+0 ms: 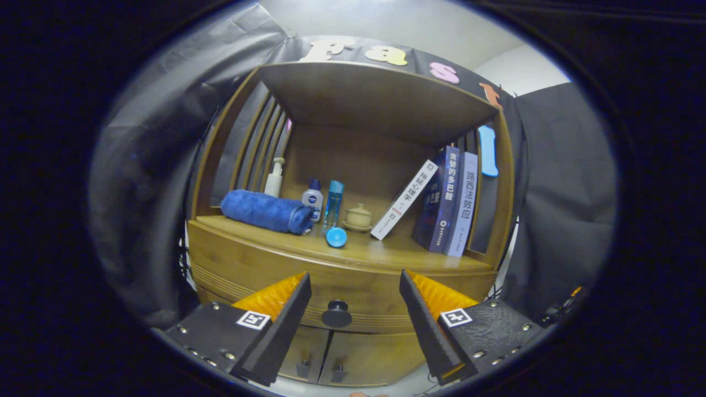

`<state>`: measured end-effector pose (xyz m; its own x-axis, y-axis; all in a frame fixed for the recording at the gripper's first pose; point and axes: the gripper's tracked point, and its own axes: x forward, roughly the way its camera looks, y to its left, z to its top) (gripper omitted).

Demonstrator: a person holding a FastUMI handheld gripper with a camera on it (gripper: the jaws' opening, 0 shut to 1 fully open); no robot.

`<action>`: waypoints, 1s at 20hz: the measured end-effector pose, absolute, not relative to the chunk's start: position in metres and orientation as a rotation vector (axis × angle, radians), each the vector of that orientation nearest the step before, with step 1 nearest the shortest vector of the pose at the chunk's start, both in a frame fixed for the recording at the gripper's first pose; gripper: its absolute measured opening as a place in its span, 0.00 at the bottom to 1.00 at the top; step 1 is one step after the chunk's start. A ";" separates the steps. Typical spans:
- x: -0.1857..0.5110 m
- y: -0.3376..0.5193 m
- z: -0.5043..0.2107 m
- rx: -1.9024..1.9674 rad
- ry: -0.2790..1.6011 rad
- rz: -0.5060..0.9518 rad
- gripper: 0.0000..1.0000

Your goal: Pull open the drawer, take out the items inside it, and place them on the countertop above the cabinet.

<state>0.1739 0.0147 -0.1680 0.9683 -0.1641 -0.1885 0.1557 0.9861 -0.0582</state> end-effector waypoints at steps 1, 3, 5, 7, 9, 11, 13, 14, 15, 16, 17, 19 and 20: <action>0.163 0.012 -0.159 -0.034 0.192 -0.155 0.96; 0.141 0.006 -0.138 -0.008 0.175 -0.141 0.97; 0.115 -0.005 -0.114 0.008 0.157 -0.141 0.96; 0.092 -0.012 -0.094 0.017 0.129 -0.136 0.96; 0.068 -0.019 -0.081 0.017 0.112 -0.137 0.96; 0.046 -0.020 -0.073 0.019 0.106 -0.132 0.96; 0.028 -0.022 -0.070 0.011 0.104 -0.128 0.96; 0.021 -0.022 -0.067 0.004 0.102 -0.127 0.96; 0.016 -0.022 -0.064 -0.006 0.095 -0.126 0.96; 0.011 -0.021 -0.061 -0.014 0.086 -0.123 0.96; 0.008 -0.019 -0.058 -0.016 0.073 -0.119 0.96; 0.006 -0.016 -0.054 -0.016 0.060 -0.111 0.96; 0.006 -0.014 -0.054 -0.008 0.061 -0.107 0.96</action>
